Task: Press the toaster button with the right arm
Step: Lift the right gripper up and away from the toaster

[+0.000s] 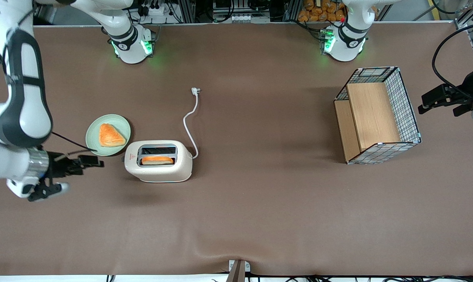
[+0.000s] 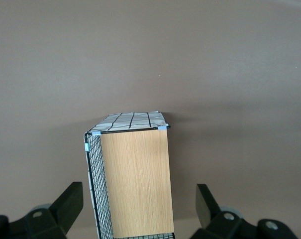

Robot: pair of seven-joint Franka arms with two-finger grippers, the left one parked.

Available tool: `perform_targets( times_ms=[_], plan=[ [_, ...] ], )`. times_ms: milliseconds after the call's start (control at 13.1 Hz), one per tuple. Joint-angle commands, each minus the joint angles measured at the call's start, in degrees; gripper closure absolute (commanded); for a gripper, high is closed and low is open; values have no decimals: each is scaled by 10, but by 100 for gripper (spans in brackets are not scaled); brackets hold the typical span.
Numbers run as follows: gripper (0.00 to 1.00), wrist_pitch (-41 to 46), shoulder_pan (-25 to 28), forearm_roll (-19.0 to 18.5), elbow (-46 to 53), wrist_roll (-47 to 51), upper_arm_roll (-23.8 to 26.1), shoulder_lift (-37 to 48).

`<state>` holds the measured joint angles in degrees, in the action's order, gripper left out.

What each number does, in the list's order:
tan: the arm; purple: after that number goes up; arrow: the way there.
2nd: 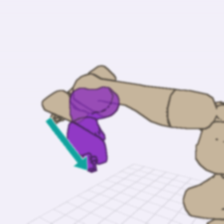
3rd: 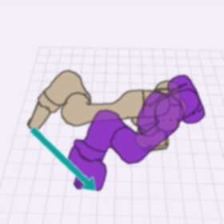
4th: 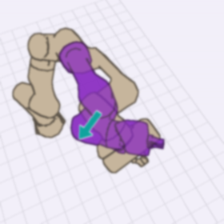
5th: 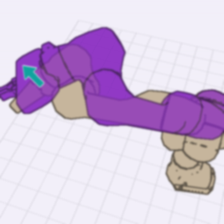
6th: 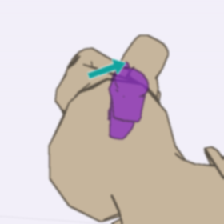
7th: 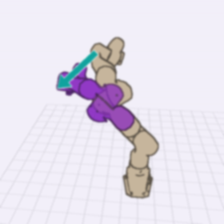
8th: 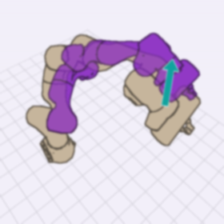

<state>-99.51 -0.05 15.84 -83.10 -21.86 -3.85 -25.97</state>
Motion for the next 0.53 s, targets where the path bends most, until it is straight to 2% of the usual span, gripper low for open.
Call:
perform_targets(
  times_ms=[0, 229, 458],
  plan=[
    [0, -7, 8, -41, -91, 18, 0, 100],
    [0, -4, 15, -88, -126, 56, 0, 161],
    [0, 0, 15, -113, -186, 105, 2, 239]
  ],
)
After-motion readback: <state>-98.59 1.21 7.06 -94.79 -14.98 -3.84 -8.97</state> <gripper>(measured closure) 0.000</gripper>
